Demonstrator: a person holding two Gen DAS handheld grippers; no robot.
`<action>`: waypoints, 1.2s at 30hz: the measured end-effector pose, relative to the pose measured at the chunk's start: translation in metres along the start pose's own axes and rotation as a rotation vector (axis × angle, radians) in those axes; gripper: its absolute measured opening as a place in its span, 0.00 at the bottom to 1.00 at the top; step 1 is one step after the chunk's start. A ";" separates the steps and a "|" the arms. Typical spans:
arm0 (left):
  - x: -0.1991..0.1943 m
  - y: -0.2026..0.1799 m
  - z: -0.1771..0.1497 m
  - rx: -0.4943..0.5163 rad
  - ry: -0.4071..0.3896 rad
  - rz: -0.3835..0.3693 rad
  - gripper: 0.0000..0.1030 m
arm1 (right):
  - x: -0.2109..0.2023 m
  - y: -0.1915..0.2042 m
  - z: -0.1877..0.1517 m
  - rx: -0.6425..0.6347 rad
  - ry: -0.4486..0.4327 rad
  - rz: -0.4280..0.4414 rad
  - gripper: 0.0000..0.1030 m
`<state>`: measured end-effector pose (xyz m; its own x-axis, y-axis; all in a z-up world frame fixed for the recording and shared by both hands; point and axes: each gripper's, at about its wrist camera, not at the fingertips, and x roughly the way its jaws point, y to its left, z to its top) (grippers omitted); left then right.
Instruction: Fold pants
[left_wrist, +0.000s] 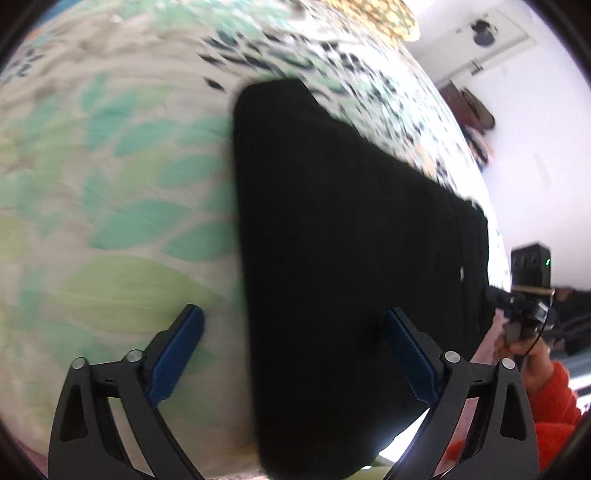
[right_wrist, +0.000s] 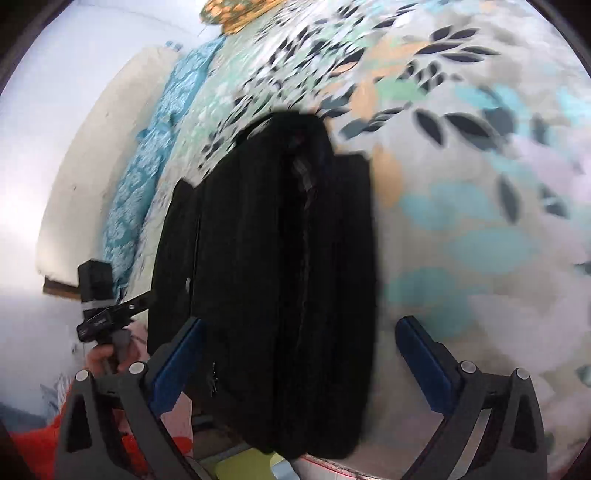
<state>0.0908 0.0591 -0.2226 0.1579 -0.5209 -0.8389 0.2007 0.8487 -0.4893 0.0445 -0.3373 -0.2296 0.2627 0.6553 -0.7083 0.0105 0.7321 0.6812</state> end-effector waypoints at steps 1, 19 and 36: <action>0.001 -0.005 -0.002 0.020 -0.007 0.012 0.96 | 0.004 0.001 -0.001 -0.001 0.020 0.040 0.94; -0.076 -0.066 0.080 0.114 -0.261 -0.053 0.21 | -0.045 0.095 0.075 -0.226 -0.176 0.098 0.38; 0.010 -0.033 0.130 0.110 -0.297 0.408 0.83 | -0.020 0.031 0.144 -0.070 -0.363 -0.475 0.88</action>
<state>0.2119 0.0141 -0.1836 0.5088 -0.1659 -0.8447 0.1635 0.9820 -0.0944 0.1789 -0.3549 -0.1675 0.5578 0.1572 -0.8149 0.1470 0.9477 0.2834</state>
